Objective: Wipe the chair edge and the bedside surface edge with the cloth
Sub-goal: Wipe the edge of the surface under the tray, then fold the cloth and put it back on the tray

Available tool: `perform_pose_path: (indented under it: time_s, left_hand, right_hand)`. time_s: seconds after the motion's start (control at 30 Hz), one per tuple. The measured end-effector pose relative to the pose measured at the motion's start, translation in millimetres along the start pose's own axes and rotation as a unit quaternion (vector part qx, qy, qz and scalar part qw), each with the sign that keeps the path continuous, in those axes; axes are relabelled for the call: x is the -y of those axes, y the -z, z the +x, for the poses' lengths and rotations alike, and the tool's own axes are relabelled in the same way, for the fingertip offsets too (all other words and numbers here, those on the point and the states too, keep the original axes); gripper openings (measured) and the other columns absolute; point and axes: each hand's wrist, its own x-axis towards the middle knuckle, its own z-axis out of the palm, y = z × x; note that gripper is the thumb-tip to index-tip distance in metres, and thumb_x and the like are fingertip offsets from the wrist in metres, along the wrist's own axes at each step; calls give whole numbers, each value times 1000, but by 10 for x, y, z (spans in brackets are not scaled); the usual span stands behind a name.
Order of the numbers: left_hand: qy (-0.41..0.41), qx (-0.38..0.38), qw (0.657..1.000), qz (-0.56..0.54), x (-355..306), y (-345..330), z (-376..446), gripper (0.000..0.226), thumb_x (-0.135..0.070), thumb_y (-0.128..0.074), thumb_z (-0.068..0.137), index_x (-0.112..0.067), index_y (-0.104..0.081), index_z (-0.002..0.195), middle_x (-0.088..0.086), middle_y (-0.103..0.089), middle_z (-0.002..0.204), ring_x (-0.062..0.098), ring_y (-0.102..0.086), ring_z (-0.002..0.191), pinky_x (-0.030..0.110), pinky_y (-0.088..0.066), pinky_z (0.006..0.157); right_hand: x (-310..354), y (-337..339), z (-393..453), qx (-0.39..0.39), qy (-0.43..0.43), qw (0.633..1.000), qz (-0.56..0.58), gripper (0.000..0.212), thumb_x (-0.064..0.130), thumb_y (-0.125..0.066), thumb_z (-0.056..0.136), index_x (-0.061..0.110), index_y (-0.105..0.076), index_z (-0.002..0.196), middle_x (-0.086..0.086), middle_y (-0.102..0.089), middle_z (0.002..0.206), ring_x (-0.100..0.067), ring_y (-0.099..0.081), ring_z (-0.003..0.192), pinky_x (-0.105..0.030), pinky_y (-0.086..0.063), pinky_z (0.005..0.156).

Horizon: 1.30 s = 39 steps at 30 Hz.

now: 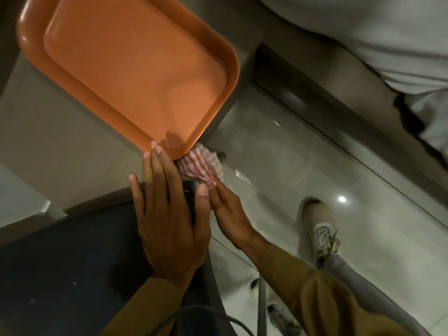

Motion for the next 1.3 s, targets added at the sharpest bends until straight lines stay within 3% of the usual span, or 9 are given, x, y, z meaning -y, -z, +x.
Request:
perform_pose_path:
  time_s: [0.23, 0.33, 0.47, 0.57, 0.7, 0.9, 1.1, 1.2, 1.3]
  left_hand:
    - [-4, -19, 1000, -19, 2, -39, -38, 83, -57, -10, 115, 1, -20, 174, 13, -19, 185, 27, -14, 174, 50, -5, 143]
    - [-1, -25, 999, -25, 0, -53, -32, 84, -58, -11, 115, 1, -22, 174, 12, -20, 185, 27, -15, 174, 51, -6, 143]
    - [-1, -11, 1000, -14, 13, -48, -27, 82, -56, -15, 114, -1, -20, 174, 11, -18, 185, 25, -14, 174, 54, -10, 143]
    - [-1, -11, 1000, -11, 13, -50, -28, 82, -57, -13, 115, -1, -20, 175, 11, -19, 185, 25, -15, 174, 55, -12, 142]
    - [-5, -41, 999, -26, 12, -81, -37, 77, -54, -23, 117, 0, -28, 172, 14, -29, 181, 30, -25, 171, 58, -18, 141]
    - [4, -19, 999, -37, 46, -60, -27, 76, -51, -26, 113, -9, -20, 176, 7, -25, 184, 22, -20, 172, 54, -12, 142]
    - [41, 93, 993, -64, 15, 108, 46, 88, -68, -5, 104, -21, 2, 178, -3, -4, 187, 11, 2, 172, 44, 12, 141]
    - [178, 98, 936, -287, -156, 277, 120, 88, -74, -14, 103, -30, -2, 178, -11, -6, 186, -6, 4, 165, 36, 14, 140]
    - [318, -11, 779, -540, -526, 542, 90, 79, -73, -34, 103, -39, -28, 174, -14, -31, 180, 2, -28, 162, 42, -20, 141]
  right_hand:
    - [-623, 257, 836, -56, -32, 996, -60, 44, 35, -38, 113, 17, -53, 150, 3, -59, 144, -14, -55, 132, -16, -43, 112]
    - [-686, 341, 1151, -59, -77, 993, -60, 43, 40, -36, 112, 15, -65, 131, -2, -61, 119, -17, -56, 111, -46, -45, 118]
    - [-474, 274, 998, -45, -64, 996, -37, 34, 37, -36, 113, 35, -65, 129, 13, -70, 120, -2, -64, 106, -28, -51, 101]
    - [-256, 194, 625, -42, -61, 996, -47, 38, 39, -41, 112, 14, -68, 122, 6, -71, 113, -11, -66, 104, -40, -54, 102]
    - [102, 131, 125, -5, 3, 997, -77, 33, 33, -48, 111, 22, -68, 135, -8, -76, 124, -28, -70, 118, -50, -57, 104]
    - [467, 265, -140, 31, 82, 983, -160, 23, 21, -50, 110, 21, -73, 116, -10, -74, 85, -22, -69, 73, -38, -59, 70]
    - [882, 682, -308, 114, 5, 984, -136, 36, 4, -49, 108, 8, -60, 142, -14, -72, 132, -24, -72, 116, -38, -58, 101]
    - [1246, 789, -440, 95, -64, 993, -28, 45, -10, -37, 102, -1, -58, 141, -21, -69, 135, -40, -66, 124, -54, -49, 112]
    - [1802, 846, -530, 167, -112, 969, 146, 43, -2, -37, 90, -7, -70, 118, -19, -79, 105, -31, -78, 97, -42, -63, 89]
